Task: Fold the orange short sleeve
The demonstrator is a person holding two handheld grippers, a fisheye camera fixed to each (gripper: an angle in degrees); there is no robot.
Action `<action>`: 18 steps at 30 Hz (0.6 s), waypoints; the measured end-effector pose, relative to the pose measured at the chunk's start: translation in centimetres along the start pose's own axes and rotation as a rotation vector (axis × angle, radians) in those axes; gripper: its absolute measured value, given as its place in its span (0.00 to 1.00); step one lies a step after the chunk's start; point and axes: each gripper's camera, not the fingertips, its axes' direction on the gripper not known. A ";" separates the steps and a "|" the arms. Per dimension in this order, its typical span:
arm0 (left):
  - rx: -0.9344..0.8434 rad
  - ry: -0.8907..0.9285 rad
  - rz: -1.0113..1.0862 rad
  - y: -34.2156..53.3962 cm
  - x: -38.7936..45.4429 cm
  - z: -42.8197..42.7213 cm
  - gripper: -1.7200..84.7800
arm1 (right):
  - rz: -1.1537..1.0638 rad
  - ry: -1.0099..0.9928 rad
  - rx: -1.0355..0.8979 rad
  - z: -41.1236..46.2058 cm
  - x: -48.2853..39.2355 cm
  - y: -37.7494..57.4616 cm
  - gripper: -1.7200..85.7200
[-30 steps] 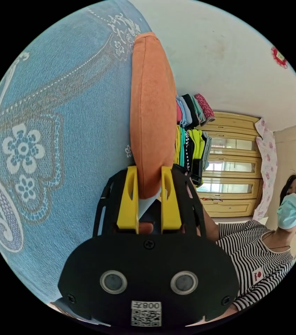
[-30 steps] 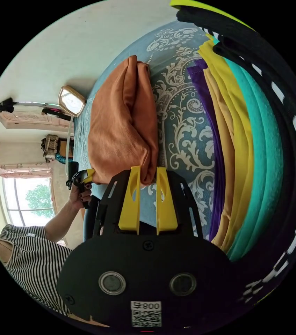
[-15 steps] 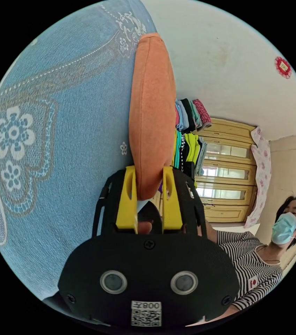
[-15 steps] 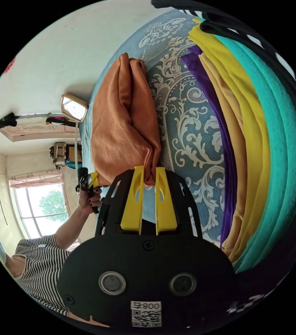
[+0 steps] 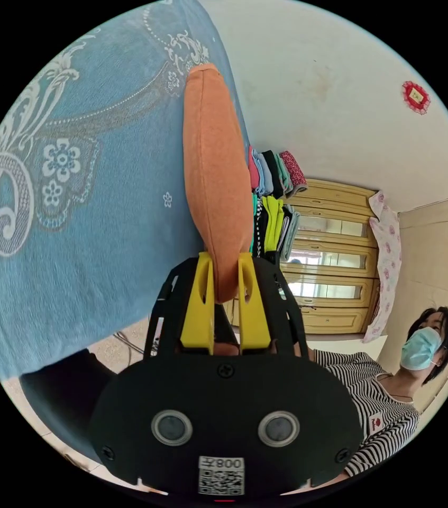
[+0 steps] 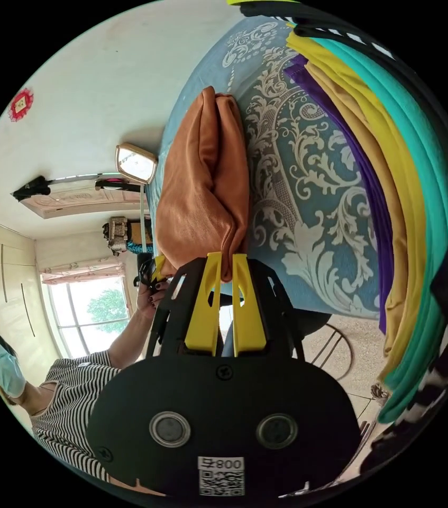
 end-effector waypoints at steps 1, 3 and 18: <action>-0.004 0.004 -0.003 1.1 0.1 -0.2 0.11 | -0.002 -0.008 -0.001 0.0 0.1 0.5 0.06; -0.004 0.020 -0.009 2.9 0.3 -0.5 0.11 | -0.005 -0.047 -0.004 -0.1 0.7 2.5 0.06; -0.015 0.015 -0.093 10.6 0.0 0.0 0.11 | 0.035 -0.232 0.044 -1.3 6.7 10.1 0.11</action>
